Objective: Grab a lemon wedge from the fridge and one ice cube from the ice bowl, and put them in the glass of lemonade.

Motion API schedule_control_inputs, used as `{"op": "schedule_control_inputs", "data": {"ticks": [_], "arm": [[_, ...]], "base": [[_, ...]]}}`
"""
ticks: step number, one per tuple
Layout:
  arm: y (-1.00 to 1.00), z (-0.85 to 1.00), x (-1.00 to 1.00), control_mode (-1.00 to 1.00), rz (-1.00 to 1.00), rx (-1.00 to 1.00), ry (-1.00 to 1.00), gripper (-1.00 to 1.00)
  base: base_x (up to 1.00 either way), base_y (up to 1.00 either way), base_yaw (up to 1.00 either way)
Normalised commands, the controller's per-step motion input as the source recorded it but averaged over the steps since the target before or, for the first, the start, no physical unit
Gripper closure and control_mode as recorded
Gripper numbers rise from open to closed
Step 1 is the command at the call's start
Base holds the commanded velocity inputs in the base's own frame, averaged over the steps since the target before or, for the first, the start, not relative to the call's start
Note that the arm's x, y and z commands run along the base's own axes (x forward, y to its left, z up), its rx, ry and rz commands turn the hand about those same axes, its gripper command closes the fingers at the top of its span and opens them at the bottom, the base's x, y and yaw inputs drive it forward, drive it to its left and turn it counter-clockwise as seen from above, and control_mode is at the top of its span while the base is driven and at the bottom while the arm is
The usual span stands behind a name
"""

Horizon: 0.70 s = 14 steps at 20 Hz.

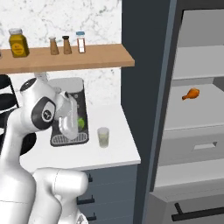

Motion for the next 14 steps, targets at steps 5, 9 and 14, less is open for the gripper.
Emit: {"op": "schedule_control_inputs", "data": {"ticks": [5,9,14], "arm": [[0.0,-0.17,-0.03,-1.0,0.49,-0.51,0.13,1.0],[0.0,-0.31,0.1,-1.0,0.38,-0.42,0.18,1.0],[0.0,-0.06,0.4,-1.0,0.03,-0.08,0.03,1.0]], "base": [[0.0,0.0,0.0],[0.0,0.0,0.0],[0.0,0.0,0.0]]}}
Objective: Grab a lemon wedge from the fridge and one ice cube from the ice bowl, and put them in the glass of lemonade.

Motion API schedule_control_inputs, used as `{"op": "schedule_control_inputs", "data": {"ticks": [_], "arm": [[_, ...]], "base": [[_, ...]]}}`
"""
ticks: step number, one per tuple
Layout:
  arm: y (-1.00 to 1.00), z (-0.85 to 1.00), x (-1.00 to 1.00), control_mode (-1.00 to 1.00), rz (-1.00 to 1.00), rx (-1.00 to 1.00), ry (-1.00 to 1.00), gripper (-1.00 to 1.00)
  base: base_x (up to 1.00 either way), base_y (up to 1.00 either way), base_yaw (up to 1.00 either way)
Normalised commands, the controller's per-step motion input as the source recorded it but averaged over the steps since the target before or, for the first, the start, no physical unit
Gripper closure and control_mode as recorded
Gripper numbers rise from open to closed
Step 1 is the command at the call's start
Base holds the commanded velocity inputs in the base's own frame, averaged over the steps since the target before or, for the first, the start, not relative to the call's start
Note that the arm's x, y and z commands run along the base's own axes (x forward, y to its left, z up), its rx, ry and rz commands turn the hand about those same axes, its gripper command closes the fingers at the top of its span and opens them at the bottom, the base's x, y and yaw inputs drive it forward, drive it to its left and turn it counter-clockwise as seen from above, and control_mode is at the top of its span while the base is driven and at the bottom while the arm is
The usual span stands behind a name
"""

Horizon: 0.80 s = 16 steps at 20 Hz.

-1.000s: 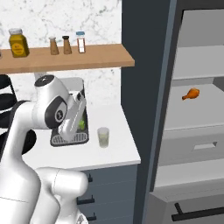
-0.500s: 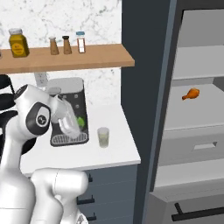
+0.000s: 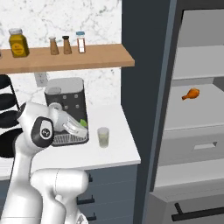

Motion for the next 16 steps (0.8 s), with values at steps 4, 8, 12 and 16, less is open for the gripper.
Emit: {"op": "schedule_control_inputs", "data": {"ticks": [4,8,12,16], "arm": [[0.0,-0.02,0.55,-1.0,-0.14,0.0,0.0,1.0],[0.0,-0.01,0.73,-1.0,-0.18,0.0,0.04,1.0],[0.0,-0.03,0.72,-1.0,-0.16,0.0,0.09,1.0],[0.0,-0.18,0.62,-1.0,-0.13,0.0,0.09,1.0]], "base": [[0.0,0.0,0.0],[0.0,0.0,0.0],[0.0,0.0,0.0],[0.0,0.0,0.0]]}}
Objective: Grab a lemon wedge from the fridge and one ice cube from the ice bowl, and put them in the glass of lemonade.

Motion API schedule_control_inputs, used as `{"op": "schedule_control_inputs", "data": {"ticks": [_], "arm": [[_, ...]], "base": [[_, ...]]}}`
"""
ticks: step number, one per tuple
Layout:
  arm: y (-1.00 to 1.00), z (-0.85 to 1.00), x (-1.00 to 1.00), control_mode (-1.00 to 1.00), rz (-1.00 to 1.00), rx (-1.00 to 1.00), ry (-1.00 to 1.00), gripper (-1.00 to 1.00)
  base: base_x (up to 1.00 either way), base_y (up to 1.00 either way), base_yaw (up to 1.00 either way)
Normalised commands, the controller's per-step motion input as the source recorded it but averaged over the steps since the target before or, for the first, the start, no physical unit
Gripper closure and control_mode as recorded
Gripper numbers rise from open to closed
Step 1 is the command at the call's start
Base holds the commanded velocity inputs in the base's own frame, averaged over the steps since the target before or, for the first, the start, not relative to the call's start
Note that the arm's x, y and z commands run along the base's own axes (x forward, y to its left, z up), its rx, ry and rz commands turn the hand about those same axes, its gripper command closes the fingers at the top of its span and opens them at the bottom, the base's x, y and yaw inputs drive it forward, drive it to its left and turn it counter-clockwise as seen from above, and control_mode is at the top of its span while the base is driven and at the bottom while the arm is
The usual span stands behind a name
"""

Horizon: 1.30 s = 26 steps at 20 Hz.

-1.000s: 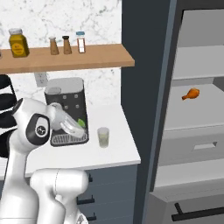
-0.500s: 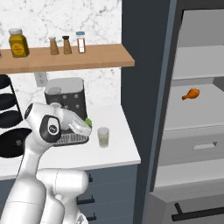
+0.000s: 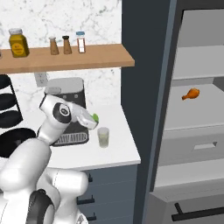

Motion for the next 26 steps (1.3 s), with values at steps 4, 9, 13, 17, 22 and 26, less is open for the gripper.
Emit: {"op": "schedule_control_inputs", "data": {"ticks": [4,9,13,17,22,26], "arm": [[0.0,-0.32,0.51,-1.0,-0.09,0.0,0.06,1.0],[0.0,-0.39,0.29,-1.0,-0.05,0.0,0.0,1.0],[-0.15,-0.27,0.06,-1.0,-0.01,0.0,0.0,1.0],[-0.38,-0.06,0.14,-1.0,0.0,0.0,0.0,1.0],[-0.29,-0.24,0.17,-1.0,0.0,-0.01,0.0,1.0],[-0.03,-0.45,0.18,-1.0,0.0,-0.05,0.0,1.0]], "base": [[0.0,0.0,0.0],[0.0,0.0,0.0],[0.0,0.0,0.0],[0.0,0.0,0.0],[0.0,0.0,0.0],[0.0,0.0,0.0]]}}
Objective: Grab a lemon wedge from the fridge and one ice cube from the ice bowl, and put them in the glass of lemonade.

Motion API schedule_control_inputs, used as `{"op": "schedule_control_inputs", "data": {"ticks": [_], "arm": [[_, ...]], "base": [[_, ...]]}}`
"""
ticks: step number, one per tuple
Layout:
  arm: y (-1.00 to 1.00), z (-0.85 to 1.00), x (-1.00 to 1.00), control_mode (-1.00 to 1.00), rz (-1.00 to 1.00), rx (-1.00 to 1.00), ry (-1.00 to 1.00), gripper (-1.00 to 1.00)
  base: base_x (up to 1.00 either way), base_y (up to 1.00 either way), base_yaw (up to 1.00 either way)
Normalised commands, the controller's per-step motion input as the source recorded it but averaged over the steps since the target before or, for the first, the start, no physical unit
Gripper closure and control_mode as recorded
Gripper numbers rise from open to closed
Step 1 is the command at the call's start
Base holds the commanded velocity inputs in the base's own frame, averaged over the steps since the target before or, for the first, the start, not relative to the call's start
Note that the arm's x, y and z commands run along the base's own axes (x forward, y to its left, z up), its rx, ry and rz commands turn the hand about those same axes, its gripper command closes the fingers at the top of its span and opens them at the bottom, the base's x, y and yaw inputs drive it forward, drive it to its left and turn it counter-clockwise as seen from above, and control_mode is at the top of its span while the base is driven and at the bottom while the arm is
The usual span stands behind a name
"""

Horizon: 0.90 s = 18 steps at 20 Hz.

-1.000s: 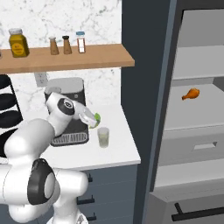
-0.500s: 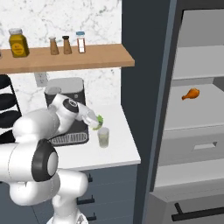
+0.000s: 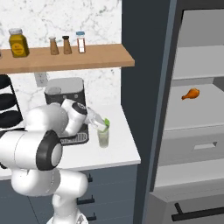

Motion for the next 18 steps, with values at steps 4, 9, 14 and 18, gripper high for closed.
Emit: {"op": "schedule_control_inputs", "data": {"ticks": [4,9,14,18], "arm": [[0.0,-0.22,0.38,-1.0,0.0,-0.03,0.0,1.0],[0.01,-0.07,0.4,-1.0,0.0,-0.01,0.0,1.0],[0.08,-0.17,0.24,-1.0,-0.02,-0.04,0.0,1.0],[0.0,-0.22,0.02,-1.0,-0.04,-0.05,0.0,1.0]], "base": [[0.0,0.0,0.0],[0.0,0.0,0.0],[0.0,0.0,0.0],[0.0,0.0,0.0]]}}
